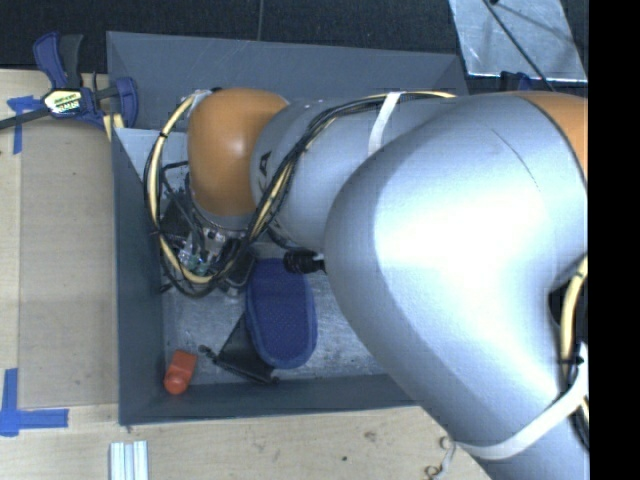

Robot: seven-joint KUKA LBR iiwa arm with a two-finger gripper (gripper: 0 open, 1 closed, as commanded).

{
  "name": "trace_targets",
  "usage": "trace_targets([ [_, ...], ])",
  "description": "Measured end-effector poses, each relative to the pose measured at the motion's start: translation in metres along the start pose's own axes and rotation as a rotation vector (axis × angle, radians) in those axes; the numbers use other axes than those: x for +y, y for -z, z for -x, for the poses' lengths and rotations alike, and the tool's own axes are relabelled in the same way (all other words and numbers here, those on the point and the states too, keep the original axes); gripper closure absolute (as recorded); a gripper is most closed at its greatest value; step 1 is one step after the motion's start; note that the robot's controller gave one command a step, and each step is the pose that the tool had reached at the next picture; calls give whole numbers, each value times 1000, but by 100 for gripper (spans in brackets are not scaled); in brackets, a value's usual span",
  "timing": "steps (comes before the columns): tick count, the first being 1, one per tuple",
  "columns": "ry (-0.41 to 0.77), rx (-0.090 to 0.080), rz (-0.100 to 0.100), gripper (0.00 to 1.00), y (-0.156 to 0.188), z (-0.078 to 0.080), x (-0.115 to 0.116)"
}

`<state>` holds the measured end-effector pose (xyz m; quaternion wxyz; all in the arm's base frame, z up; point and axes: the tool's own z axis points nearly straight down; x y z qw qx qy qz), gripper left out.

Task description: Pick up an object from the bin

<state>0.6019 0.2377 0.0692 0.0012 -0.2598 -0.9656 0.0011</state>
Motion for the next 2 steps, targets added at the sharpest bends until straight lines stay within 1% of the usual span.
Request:
trace_targets([
  [1, 0, -7, 4, 100, 1, 2, 0],
  [2, 1, -1, 0, 100, 20, 2, -1],
])
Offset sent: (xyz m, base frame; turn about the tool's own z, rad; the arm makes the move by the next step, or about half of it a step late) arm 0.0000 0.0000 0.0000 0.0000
